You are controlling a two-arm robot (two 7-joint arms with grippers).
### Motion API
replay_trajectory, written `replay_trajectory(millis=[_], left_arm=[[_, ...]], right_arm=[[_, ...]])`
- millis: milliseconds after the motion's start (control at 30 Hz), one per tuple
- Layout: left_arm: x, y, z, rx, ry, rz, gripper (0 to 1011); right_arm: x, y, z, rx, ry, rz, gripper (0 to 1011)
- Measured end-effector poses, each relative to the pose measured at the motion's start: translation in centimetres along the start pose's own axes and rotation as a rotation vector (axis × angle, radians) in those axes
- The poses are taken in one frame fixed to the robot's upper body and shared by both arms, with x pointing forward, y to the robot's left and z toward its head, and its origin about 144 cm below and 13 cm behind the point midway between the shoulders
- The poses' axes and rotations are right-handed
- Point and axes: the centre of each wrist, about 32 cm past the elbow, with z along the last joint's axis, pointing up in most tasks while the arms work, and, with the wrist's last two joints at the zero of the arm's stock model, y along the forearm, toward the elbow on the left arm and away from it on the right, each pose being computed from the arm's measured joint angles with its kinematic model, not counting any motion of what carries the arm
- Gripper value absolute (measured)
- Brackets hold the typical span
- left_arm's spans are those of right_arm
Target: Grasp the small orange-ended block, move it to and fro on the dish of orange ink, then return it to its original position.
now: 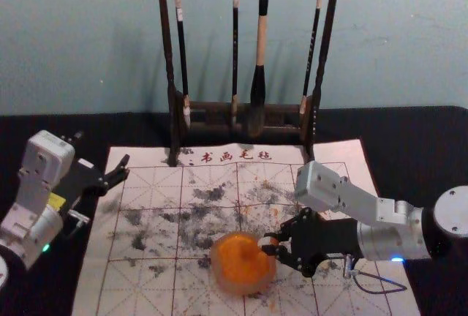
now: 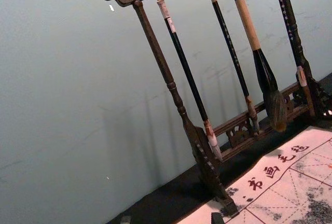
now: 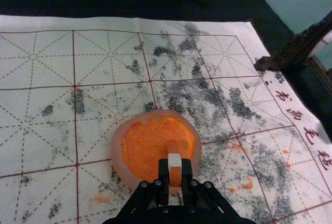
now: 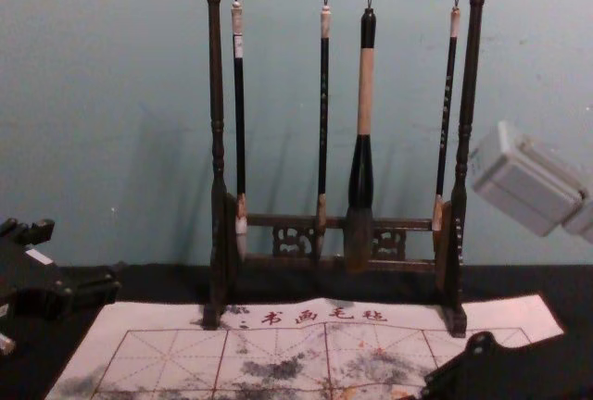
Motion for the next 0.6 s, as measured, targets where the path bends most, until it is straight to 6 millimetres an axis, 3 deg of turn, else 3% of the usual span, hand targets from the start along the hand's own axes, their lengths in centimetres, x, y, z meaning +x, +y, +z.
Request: replay_trajectory(millis=[600], left_arm=[[0.0,0.0,0.0,0.0,0.0,0.0,1001]], right_arm=[[-0.7,-1.4,0.1,-0.014,-0.014,0.022,100]])
